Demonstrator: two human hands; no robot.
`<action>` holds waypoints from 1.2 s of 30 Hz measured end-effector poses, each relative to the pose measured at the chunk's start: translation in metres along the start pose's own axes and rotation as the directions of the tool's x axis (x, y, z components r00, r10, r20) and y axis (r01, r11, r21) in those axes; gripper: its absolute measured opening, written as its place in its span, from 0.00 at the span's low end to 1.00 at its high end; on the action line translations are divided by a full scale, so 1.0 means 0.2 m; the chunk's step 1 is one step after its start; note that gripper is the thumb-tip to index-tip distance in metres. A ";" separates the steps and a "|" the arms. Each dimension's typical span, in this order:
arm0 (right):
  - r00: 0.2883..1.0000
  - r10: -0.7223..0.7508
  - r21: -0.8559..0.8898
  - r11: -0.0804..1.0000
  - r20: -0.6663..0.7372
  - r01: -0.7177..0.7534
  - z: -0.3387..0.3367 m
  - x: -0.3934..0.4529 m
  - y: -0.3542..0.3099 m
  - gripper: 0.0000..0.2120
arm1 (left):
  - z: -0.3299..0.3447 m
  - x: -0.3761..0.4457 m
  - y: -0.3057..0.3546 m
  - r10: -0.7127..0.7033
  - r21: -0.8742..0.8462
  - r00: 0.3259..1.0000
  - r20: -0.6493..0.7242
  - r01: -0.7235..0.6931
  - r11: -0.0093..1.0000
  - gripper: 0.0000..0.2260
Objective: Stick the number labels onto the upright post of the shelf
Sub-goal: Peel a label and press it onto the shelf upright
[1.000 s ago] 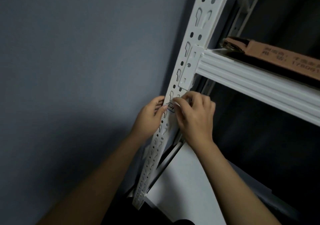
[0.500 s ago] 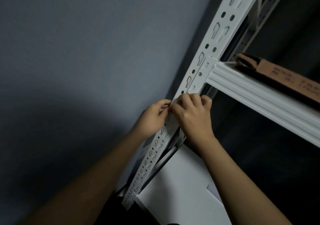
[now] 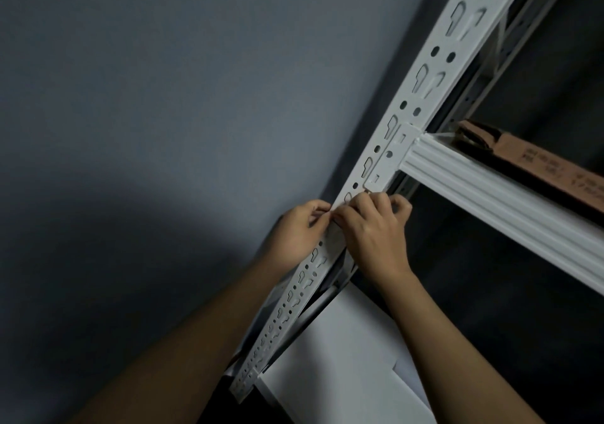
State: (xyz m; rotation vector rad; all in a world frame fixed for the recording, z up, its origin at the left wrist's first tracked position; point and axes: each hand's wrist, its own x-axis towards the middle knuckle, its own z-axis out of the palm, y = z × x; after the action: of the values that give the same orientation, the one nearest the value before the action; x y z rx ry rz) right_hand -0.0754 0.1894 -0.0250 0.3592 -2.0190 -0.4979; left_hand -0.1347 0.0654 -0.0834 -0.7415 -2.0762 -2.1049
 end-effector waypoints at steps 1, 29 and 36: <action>1.000 0.003 0.007 1.000 0.005 -0.003 0.00 0.00 0.00 0.04 | 0.00 0.00 0.00 0.001 0.006 1.000 -0.006 -0.001 1.000 0.08; 0.988 0.139 0.195 0.969 0.065 -0.149 -0.04 -0.08 0.00 0.06 | -0.02 -0.06 0.02 0.022 0.043 0.999 0.031 -0.023 0.999 0.08; 0.978 0.190 0.217 0.954 0.091 -0.205 -0.05 -0.11 -0.01 0.03 | -0.02 -0.09 0.03 0.017 0.073 0.999 0.039 -0.020 0.997 0.09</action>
State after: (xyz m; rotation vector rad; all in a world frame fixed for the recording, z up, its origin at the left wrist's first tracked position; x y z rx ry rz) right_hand -0.0566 0.1950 -0.0388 0.2750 -2.1572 -0.1579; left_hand -0.1172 0.0566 -0.0841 -0.7947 -2.1443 -2.0090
